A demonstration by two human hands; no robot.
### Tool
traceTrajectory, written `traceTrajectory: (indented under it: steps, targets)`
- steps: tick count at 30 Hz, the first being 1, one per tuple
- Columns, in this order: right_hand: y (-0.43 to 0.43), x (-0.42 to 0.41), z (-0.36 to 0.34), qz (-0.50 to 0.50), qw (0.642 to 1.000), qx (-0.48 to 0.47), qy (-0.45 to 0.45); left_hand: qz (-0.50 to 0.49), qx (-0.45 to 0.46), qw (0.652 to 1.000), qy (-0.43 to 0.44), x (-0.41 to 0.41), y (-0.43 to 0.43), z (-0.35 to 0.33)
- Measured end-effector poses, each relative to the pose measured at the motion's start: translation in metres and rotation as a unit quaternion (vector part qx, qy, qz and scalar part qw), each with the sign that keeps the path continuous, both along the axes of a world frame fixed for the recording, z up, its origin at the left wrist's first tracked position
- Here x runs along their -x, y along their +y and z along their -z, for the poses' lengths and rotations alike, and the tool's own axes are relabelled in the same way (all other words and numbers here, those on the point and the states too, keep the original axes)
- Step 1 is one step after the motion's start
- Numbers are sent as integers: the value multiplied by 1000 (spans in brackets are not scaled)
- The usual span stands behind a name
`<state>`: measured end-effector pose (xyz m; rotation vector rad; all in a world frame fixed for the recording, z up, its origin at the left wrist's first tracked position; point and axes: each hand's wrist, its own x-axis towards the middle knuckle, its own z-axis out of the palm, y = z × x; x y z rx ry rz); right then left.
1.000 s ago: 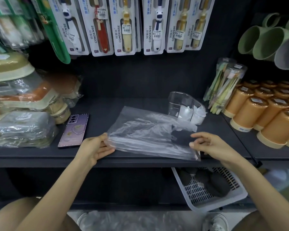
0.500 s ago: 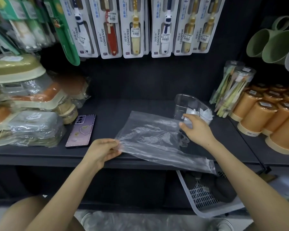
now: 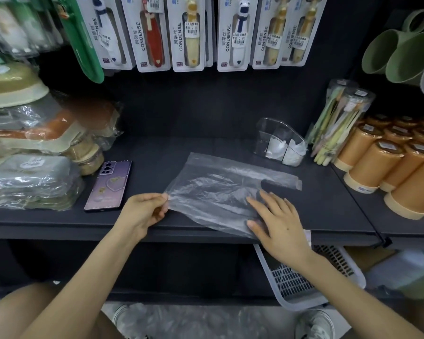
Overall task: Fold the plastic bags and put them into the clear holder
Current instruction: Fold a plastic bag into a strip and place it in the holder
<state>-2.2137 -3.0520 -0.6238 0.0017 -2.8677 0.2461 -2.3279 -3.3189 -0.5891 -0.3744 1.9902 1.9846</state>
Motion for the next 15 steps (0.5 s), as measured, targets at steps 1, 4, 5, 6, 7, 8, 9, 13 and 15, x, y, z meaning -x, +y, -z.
traceTrajectory:
  steps: [1,4,5,6,7,8,9,13,15]
  targets:
    - [5,-1,6,19,999,-11,-37,-15,-24,1000,-9,0,-1,0]
    - [31,1,11,64,992,-29,-107,-23,-5,1000,-11,-2,-7,4]
    - [39,2,11,63,990,-47,-115,-15,16,1000,-6,-5,-8,5]
    - [45,4,9,57,988,-63,-128,-6,42,999,3,-9,-7,5]
    - [49,7,6,48,985,-76,-145,6,63,998,14,-11,-7,5]
    - [52,10,1,39,983,-82,-162,23,80,996,19,-14,-8,4]
    - [55,13,-3,32,981,-82,-173,42,93,995,16,-17,-9,1]
    - [56,17,-25,33,989,-41,-135,90,345,916,186,-23,-20,-3]
    - [32,21,-31,7,997,-30,-70,84,459,799,380,-20,-20,1]
